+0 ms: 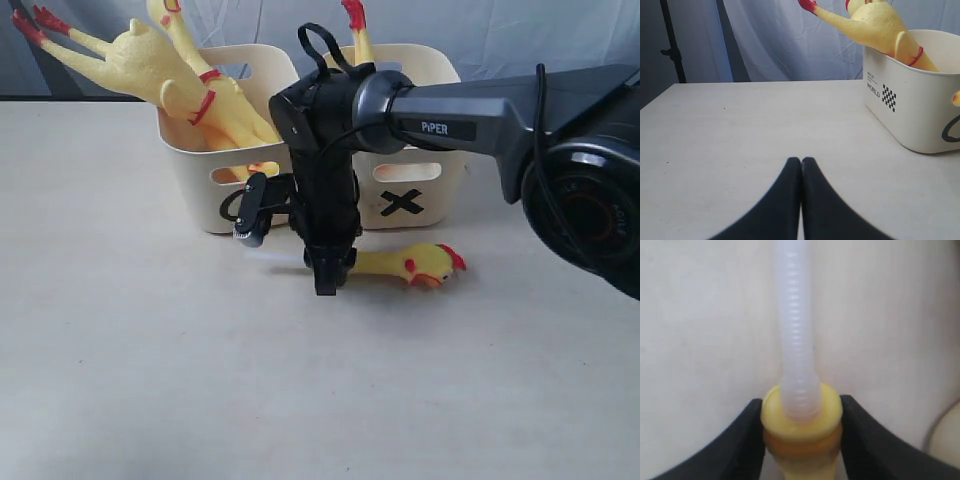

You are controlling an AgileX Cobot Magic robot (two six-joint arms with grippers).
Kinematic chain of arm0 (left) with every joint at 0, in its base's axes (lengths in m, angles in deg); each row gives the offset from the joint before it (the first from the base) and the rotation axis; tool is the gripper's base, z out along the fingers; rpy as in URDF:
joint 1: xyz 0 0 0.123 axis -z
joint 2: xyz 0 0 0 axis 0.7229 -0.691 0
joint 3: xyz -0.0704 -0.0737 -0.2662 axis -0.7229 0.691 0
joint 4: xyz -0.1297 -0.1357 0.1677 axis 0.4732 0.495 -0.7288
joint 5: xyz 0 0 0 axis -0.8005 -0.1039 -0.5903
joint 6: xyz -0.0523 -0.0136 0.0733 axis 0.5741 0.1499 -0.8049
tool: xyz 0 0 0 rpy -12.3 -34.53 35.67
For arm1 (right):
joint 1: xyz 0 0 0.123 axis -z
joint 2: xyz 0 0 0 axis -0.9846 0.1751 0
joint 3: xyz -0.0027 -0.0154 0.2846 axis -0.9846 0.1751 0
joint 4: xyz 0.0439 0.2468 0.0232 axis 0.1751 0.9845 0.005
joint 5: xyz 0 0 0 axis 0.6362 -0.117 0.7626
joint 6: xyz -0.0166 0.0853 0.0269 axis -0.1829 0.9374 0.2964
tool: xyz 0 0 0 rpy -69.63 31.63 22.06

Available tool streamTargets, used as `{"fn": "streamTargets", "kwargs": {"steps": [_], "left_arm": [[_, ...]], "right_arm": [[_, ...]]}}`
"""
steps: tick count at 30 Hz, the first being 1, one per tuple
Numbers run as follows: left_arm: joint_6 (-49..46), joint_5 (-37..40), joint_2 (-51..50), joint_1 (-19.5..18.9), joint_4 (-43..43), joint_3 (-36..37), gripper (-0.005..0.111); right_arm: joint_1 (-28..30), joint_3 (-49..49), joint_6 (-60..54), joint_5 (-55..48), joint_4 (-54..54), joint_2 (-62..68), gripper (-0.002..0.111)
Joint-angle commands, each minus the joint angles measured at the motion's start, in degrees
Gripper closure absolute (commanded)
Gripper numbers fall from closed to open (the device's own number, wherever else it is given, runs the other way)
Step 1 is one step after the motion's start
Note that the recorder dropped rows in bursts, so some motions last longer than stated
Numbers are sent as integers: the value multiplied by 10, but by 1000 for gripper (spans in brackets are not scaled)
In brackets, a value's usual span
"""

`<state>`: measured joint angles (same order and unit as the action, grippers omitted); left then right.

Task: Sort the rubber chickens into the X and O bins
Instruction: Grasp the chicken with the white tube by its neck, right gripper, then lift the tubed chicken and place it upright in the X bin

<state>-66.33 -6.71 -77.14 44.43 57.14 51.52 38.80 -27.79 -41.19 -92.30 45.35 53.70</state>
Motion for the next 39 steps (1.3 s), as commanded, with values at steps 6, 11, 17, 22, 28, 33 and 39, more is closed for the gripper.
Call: {"fn": "streamTargets", "kwargs": {"steps": [6, 11, 17, 22, 28, 33, 39], "left_arm": [[3, -8, 3, 2, 0, -1, 107], [3, -8, 3, 2, 0, -1, 107], [3, -8, 3, 2, 0, -1, 107], [3, -8, 3, 2, 0, -1, 107], [3, -8, 3, 2, 0, -1, 107], [3, -8, 3, 2, 0, -1, 107], [3, -8, 3, 2, 0, -1, 107]], "right_arm": [[-64, 13, -3, -45, 117, -123, 109], [-71, 13, 6, 74, 59, -207, 109], [-18, 13, 233, 315, -179, -223, 109], [43, 13, 550, 414, -375, -223, 108], [125, 13, 721, 391, -248, -222, 30], [123, 25, 527, 197, -218, -248, 54], [132, 179, 470, 148, -208, -414, 108]]}}
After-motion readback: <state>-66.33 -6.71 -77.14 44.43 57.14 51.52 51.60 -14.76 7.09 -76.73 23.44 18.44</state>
